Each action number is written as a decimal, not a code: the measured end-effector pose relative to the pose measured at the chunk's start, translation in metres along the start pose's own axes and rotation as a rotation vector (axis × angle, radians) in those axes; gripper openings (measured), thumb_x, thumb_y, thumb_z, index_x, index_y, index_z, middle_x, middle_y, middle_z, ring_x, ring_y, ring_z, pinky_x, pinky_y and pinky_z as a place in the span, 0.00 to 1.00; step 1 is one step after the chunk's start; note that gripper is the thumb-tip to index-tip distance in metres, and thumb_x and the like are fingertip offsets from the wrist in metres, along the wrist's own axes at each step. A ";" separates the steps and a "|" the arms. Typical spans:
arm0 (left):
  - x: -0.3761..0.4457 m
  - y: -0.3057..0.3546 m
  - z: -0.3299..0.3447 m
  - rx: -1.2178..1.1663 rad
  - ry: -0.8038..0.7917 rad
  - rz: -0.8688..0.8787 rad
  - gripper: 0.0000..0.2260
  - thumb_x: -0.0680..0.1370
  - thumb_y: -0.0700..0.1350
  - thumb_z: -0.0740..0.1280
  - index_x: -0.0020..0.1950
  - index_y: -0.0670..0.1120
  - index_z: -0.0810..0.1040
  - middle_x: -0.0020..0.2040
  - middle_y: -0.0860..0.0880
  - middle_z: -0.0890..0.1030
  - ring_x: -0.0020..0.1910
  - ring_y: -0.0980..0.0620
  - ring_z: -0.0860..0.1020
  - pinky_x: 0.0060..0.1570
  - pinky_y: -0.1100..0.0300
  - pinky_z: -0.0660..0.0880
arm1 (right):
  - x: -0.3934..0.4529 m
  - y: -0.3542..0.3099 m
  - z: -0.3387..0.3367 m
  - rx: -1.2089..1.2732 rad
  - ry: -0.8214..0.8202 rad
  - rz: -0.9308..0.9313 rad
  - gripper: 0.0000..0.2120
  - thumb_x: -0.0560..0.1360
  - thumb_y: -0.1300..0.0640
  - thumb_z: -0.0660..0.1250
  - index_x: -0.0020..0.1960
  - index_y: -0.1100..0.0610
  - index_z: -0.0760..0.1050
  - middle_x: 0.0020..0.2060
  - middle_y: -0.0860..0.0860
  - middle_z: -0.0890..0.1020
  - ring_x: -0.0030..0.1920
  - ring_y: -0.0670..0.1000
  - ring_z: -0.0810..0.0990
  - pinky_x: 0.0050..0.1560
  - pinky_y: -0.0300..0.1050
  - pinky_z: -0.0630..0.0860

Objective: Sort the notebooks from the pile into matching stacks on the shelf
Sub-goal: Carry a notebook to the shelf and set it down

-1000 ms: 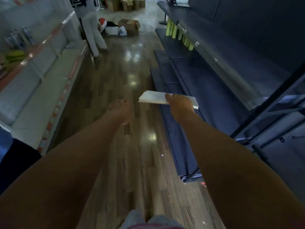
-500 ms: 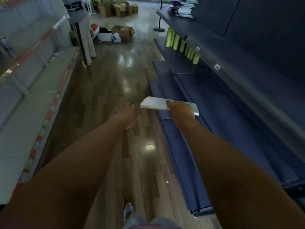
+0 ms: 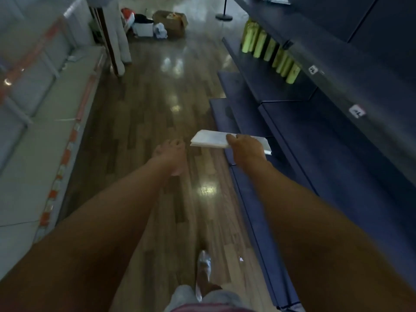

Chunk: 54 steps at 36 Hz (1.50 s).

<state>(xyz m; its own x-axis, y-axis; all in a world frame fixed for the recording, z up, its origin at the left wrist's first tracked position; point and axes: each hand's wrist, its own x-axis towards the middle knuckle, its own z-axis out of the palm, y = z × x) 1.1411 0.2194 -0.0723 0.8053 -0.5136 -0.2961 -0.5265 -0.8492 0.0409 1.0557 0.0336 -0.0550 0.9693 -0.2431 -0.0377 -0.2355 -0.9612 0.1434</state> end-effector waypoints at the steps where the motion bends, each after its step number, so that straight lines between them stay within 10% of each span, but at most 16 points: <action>1: 0.009 -0.003 -0.001 0.009 -0.007 -0.001 0.33 0.77 0.44 0.63 0.79 0.45 0.52 0.77 0.45 0.57 0.76 0.43 0.56 0.71 0.47 0.60 | 0.010 0.001 0.001 0.003 0.002 0.003 0.23 0.78 0.64 0.58 0.72 0.57 0.62 0.61 0.58 0.75 0.60 0.58 0.75 0.55 0.51 0.73; 30: 0.339 -0.015 -0.131 0.066 0.078 0.036 0.30 0.77 0.46 0.67 0.76 0.46 0.60 0.75 0.45 0.63 0.73 0.44 0.62 0.67 0.49 0.64 | 0.332 0.093 -0.022 0.038 0.094 0.042 0.23 0.79 0.63 0.56 0.74 0.57 0.60 0.69 0.60 0.69 0.65 0.60 0.71 0.61 0.53 0.70; 54: 0.575 -0.031 -0.270 0.080 0.180 0.393 0.28 0.79 0.46 0.62 0.76 0.42 0.57 0.75 0.42 0.61 0.73 0.40 0.61 0.68 0.47 0.62 | 0.500 0.138 -0.105 -0.065 0.232 0.345 0.27 0.81 0.60 0.55 0.78 0.56 0.51 0.75 0.58 0.59 0.73 0.59 0.61 0.70 0.50 0.58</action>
<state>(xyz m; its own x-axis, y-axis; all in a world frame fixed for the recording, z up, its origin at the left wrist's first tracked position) 1.6941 -0.0834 0.0140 0.5702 -0.8152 -0.1014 -0.8164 -0.5761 0.0411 1.5153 -0.2069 0.0503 0.8262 -0.5065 0.2465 -0.5516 -0.8163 0.1713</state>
